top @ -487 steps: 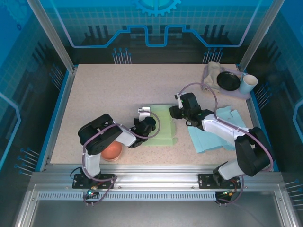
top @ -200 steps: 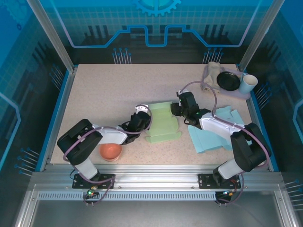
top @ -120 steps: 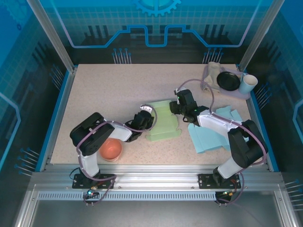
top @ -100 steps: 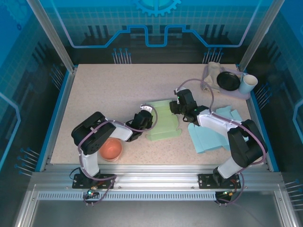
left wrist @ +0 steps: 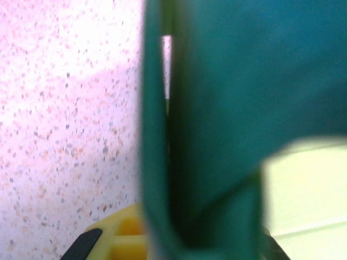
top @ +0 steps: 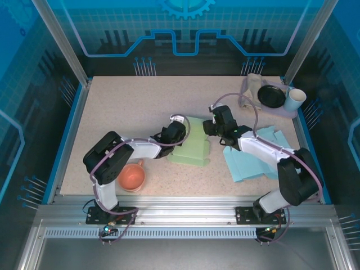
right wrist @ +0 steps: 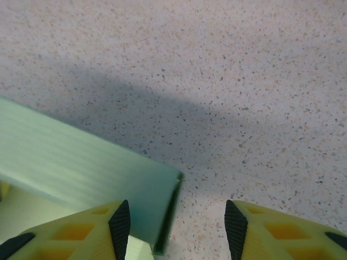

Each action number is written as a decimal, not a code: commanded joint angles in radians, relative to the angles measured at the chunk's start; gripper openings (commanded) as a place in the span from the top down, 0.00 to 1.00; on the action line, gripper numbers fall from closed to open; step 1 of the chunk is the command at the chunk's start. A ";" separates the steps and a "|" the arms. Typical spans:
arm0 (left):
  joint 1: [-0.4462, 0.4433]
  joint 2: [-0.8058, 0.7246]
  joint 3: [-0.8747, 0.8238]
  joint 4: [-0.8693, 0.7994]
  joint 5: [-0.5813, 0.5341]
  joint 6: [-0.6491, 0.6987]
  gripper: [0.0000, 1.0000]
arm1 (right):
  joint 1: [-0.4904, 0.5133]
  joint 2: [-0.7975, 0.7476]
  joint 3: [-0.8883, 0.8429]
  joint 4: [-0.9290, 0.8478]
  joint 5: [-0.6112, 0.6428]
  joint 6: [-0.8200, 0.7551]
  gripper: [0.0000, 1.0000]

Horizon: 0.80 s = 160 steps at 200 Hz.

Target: Fold the paper box

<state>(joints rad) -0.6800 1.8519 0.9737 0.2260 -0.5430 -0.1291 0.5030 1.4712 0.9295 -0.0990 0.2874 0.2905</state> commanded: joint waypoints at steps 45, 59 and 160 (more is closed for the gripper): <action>-0.009 -0.123 0.311 -0.566 -0.013 0.339 0.99 | -0.051 -0.476 -0.088 -0.129 -0.015 0.019 0.40; -0.026 -0.120 0.401 -0.740 0.014 0.446 0.97 | -0.062 -0.564 -0.099 -0.177 -0.027 0.017 0.38; -0.202 0.074 0.591 -1.107 -0.120 1.220 0.95 | -0.099 -0.950 -0.242 -0.200 -0.002 -0.029 0.26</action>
<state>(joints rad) -0.8917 1.8183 1.4296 -0.6670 -0.6495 0.9749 0.4236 0.5297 0.6838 -0.3077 0.2775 0.2535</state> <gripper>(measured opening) 0.090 0.740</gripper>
